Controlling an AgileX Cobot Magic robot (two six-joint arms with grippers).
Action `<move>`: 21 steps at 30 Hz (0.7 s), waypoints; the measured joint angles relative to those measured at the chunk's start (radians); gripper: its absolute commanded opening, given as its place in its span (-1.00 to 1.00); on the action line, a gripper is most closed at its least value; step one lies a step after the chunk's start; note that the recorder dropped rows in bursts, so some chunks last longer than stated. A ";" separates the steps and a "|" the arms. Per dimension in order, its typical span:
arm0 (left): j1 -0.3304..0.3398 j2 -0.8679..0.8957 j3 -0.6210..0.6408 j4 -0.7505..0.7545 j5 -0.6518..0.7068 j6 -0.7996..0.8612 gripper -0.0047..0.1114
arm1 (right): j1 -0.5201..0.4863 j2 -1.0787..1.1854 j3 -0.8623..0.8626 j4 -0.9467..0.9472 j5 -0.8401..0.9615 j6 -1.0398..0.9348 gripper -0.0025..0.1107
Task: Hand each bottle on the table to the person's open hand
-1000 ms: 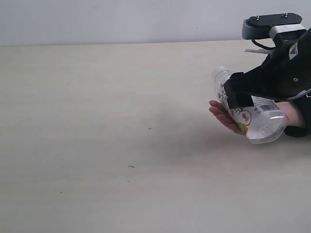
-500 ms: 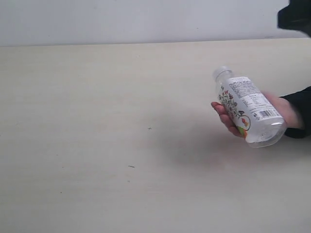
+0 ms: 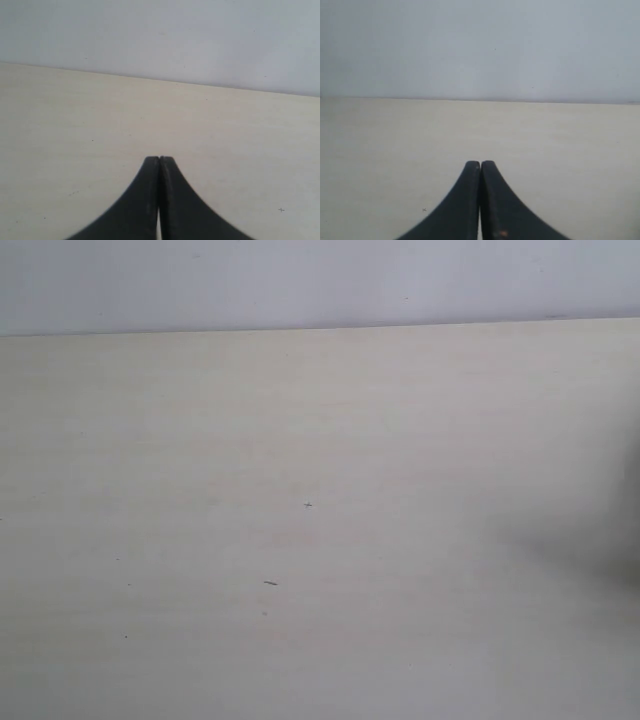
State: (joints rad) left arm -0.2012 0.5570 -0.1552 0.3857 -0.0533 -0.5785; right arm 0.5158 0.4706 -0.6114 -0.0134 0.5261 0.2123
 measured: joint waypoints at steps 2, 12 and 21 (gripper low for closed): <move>0.000 0.000 0.000 0.000 0.000 0.000 -0.92 | 0.000 -0.027 0.000 0.000 0.004 0.000 -0.96; 0.000 0.000 0.000 0.000 0.000 0.000 -0.92 | 0.000 -0.060 0.002 0.004 0.011 0.002 -0.96; 0.000 0.000 0.000 0.000 0.000 0.000 -0.92 | -0.046 -0.108 0.107 -0.083 -0.039 -0.092 -0.96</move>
State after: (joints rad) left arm -0.2012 0.5570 -0.1552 0.3857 -0.0533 -0.5785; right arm 0.4695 0.3631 -0.5041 -0.0963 0.4872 0.1199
